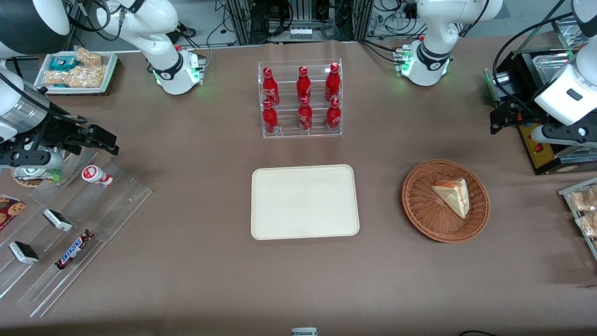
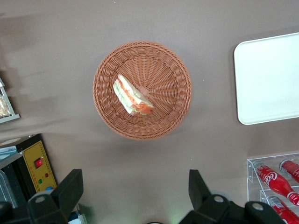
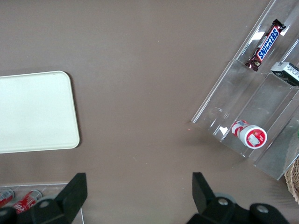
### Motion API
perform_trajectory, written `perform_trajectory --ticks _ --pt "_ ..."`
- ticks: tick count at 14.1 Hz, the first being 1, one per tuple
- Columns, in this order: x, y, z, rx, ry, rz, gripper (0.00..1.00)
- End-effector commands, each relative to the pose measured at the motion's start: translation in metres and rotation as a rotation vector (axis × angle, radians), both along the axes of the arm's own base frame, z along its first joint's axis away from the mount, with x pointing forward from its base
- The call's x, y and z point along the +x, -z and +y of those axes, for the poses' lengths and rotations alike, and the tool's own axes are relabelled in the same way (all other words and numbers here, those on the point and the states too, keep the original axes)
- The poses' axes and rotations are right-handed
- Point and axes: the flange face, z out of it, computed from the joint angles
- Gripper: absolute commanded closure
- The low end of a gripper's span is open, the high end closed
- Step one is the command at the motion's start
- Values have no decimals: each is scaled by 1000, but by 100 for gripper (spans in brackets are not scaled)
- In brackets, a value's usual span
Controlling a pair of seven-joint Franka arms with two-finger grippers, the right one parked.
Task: Place sandwich from basket to tray
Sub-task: 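Move the open left gripper down over the sandwich in the wicker basket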
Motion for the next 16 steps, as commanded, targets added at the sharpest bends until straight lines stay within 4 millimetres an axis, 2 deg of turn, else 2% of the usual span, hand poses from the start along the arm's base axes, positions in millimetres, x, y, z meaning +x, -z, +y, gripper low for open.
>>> perform_trajectory --ticks 1,8,11,13,16 --pt "0 -1 -3 -11 12 26 0" --pt "-1 3 -1 -3 10 47 0" --pt "1 16 3 11 0 71 0" --pt "14 42 8 18 -9 110 0" --pt "28 98 12 21 -17 133 0"
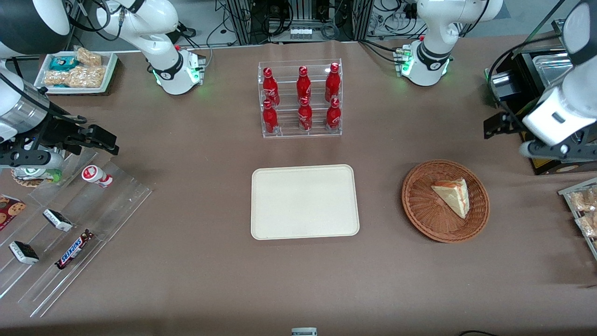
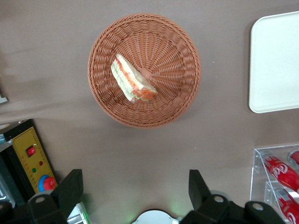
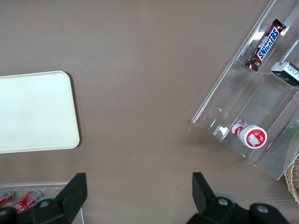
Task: Place sandwich from basket to tray
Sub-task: 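Move the open left gripper down over the sandwich in the wicker basket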
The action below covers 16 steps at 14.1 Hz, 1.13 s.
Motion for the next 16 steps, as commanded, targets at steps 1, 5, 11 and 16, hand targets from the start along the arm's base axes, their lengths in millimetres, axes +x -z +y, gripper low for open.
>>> perform_trajectory --ticks 1,5,11,16 --pt "9 56 13 9 -14 2 0" --pt "1 137 25 11 -25 -45 0" --pt "-18 223 34 29 -284 -202 0" --pt "-16 255 33 40 -705 -240 0"
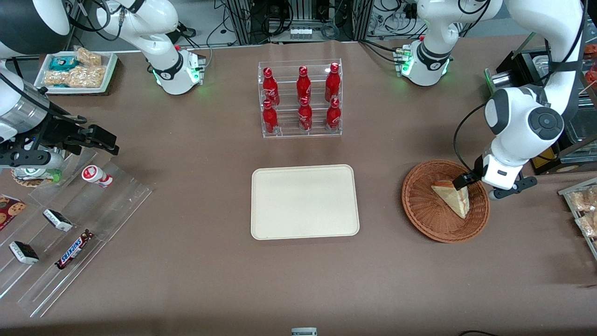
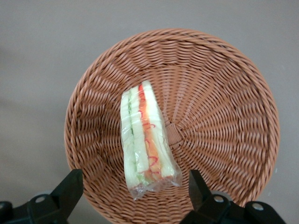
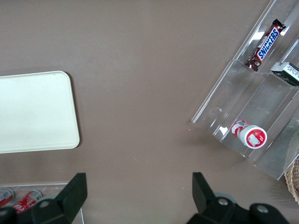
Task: Place sandwich from basket to tray
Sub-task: 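Close the left gripper on the wrapped sandwich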
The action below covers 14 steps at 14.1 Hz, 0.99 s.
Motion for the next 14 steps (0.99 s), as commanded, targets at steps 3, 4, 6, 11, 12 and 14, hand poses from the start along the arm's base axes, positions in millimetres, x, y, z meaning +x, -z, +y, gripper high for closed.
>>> perform_trajectory --ticks 3,4,6,11,12,14 --pt "9 39 -4 -20 -338 -51 0" --pt "10 51 -4 -23 -387 -48 0" --pt "10 63 -4 -23 -405 -45 17" --pt "7 55 -15 -8 -386 27 92" --pt "14 38 -19 -2 -371 44 92" --pt "29 9 -44 13 -322 93 93"
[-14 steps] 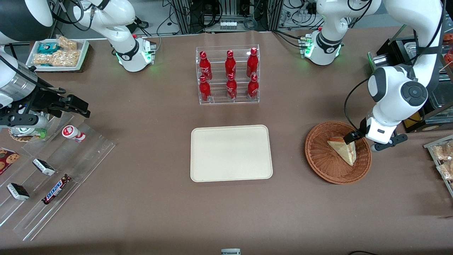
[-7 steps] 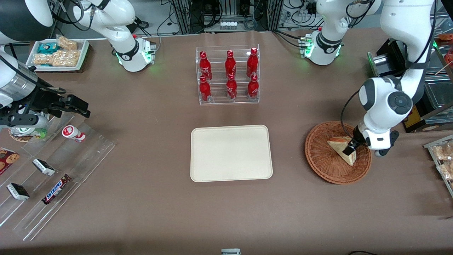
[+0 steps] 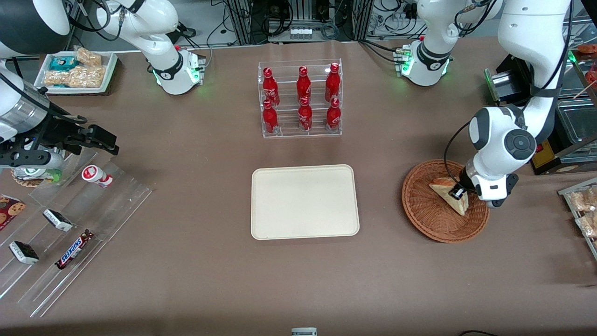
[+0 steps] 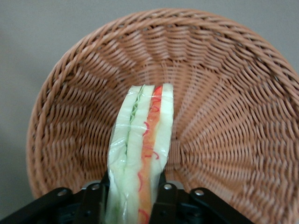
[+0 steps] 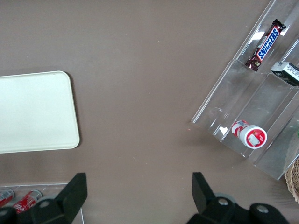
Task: Place sandwich from basket to tray
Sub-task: 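Close the left gripper on the wrapped sandwich, then lift the sandwich and carry it with the left gripper over the tray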
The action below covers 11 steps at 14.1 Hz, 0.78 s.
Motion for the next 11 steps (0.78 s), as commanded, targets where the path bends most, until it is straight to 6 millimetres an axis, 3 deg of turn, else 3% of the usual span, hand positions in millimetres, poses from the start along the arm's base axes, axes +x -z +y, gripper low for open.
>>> perform_trajectory --ticks 1,3,5,9,11 --pt "23 -51 -44 11 66 48 93" --pt "30 -67 -93 15 147 50 93" --pt "25 -69 -142 12 276 33 93" --pt "26 -62 -259 -5 503 -44 91" --pt "17 -53 -318 -16 576 -71 91"
